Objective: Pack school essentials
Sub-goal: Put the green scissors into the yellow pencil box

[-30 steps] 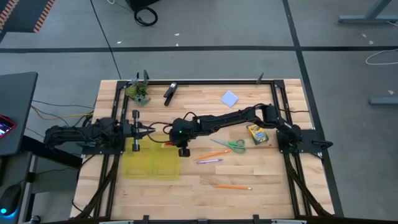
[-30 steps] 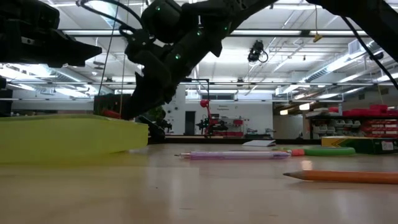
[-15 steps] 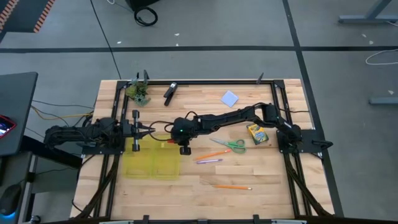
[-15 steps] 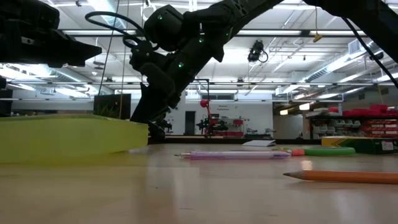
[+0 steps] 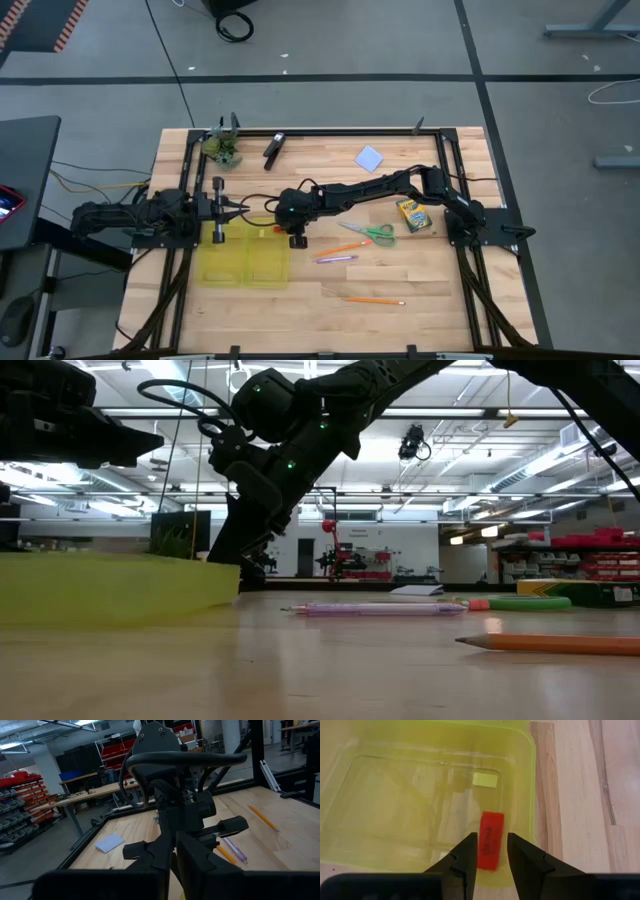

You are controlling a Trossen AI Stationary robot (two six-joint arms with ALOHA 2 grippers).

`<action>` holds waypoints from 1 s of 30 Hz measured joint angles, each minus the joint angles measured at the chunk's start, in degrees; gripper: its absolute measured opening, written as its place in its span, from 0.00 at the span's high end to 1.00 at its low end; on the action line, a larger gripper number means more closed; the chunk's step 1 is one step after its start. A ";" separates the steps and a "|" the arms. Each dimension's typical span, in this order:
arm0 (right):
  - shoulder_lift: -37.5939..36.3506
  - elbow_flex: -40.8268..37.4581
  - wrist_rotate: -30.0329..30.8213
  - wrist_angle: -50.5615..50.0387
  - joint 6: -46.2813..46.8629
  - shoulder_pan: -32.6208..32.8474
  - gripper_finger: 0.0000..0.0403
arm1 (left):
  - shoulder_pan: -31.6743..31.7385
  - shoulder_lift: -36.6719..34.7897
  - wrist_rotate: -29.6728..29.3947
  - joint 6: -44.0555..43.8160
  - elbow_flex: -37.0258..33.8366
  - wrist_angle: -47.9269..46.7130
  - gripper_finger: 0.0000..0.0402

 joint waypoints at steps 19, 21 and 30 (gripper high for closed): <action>-1.02 0.33 -0.46 0.14 -1.20 0.02 0.72 | -0.01 0.00 -0.02 -0.01 0.01 0.00 0.91; -1.71 0.33 -0.41 0.37 -1.88 0.02 0.72 | 0.00 0.00 -0.02 0.02 0.00 0.00 0.91; -6.79 0.13 -0.24 -0.73 -5.36 0.10 0.72 | -0.01 0.00 -0.01 -0.01 0.00 -0.10 0.92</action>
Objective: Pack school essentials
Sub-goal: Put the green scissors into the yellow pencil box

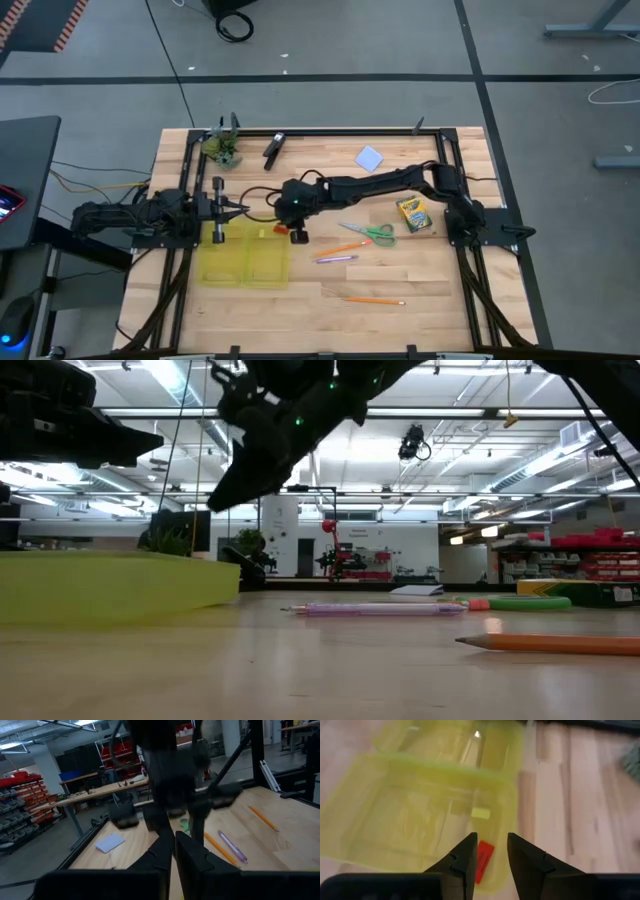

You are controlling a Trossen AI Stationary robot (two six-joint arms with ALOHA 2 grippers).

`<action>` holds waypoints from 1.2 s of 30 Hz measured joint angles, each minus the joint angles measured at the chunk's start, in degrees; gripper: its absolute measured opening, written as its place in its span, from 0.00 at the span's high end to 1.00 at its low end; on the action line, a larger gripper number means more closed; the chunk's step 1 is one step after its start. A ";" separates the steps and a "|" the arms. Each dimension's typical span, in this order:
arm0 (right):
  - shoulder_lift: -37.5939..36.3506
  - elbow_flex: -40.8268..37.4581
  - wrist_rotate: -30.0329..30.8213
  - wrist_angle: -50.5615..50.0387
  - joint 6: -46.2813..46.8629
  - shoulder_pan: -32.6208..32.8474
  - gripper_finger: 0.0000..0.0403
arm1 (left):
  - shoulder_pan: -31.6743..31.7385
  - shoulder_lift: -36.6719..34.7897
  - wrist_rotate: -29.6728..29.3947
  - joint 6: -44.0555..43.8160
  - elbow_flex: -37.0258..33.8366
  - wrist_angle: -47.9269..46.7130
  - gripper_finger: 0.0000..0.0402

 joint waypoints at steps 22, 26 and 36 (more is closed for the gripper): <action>-10.96 -8.28 0.35 -6.74 1.55 1.98 0.72 | 0.01 0.00 0.01 0.02 -0.01 0.13 0.93; -17.47 -18.97 0.60 2.88 4.47 1.92 0.72 | -0.01 -0.01 -0.01 0.02 -0.01 0.15 0.92; -30.64 -40.40 4.33 10.01 12.61 1.93 0.72 | 0.00 0.00 0.01 0.02 0.01 0.12 0.92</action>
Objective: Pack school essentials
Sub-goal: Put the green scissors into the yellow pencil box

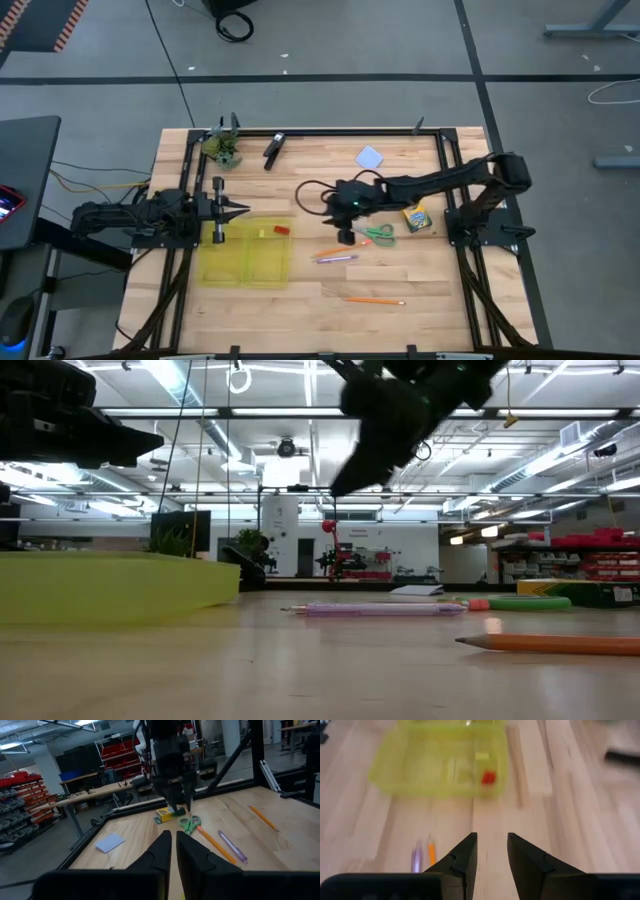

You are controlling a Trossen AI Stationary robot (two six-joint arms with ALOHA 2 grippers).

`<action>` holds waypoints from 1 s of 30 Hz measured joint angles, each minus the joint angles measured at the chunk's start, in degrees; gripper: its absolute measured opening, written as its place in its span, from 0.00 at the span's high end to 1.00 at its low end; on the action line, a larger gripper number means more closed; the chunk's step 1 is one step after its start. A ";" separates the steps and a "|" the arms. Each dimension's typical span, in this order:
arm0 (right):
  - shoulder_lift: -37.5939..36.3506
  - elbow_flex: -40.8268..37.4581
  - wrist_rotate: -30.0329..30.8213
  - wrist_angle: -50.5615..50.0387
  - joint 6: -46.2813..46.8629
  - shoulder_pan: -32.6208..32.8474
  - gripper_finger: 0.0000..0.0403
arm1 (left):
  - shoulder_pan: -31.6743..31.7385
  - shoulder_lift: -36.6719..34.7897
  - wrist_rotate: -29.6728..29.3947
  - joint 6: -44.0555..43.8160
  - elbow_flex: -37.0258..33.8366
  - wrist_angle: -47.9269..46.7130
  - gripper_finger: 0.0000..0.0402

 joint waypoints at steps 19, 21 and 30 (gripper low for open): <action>-4.05 -9.21 3.74 -22.23 14.29 0.02 0.43 | 0.00 0.00 0.00 0.01 0.00 -0.04 0.91; -3.36 -9.19 4.55 -21.91 14.28 0.25 0.43 | -0.01 -0.02 -0.01 -0.01 -0.01 -0.02 0.91; -0.56 -9.23 5.27 -21.12 14.63 0.33 0.43 | 0.00 0.00 0.00 0.00 0.00 -0.13 0.92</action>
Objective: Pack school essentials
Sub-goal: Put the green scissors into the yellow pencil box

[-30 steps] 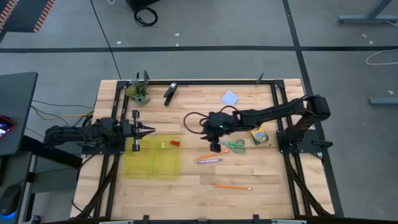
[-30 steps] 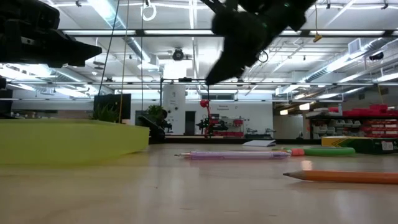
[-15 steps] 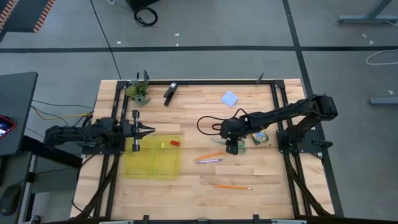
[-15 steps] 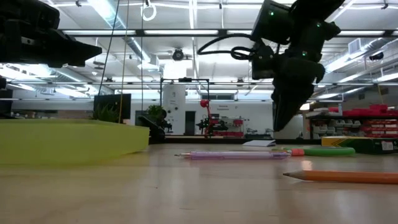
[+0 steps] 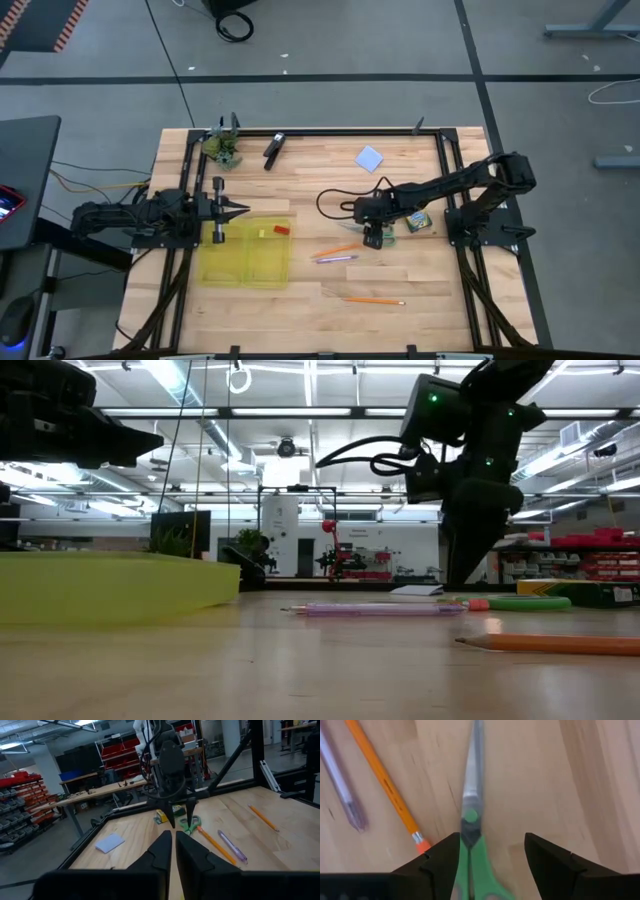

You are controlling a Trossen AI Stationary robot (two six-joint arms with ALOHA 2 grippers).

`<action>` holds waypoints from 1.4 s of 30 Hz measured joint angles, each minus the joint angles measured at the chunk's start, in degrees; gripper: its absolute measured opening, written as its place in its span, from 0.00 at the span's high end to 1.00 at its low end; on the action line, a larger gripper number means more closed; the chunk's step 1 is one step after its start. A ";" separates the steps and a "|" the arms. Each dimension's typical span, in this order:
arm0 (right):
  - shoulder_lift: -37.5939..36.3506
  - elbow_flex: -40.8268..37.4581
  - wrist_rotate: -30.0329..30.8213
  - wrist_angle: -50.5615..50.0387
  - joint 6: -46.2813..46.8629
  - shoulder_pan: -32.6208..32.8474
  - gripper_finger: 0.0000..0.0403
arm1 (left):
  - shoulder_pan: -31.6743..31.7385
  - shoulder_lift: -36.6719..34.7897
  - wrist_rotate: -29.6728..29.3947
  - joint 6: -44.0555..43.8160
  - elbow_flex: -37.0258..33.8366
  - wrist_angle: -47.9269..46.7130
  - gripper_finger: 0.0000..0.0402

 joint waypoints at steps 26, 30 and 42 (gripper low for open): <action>0.51 -4.51 2.31 4.29 4.58 3.15 0.39 | -0.01 0.00 -0.02 -0.02 0.00 0.09 0.90; 0.51 -4.96 2.32 4.26 4.99 3.15 0.39 | 0.01 0.00 -0.02 -0.02 -0.01 0.09 0.91; 0.35 -4.90 1.97 1.04 10.01 2.99 0.46 | -0.01 0.00 -0.01 -0.02 -0.01 0.11 0.92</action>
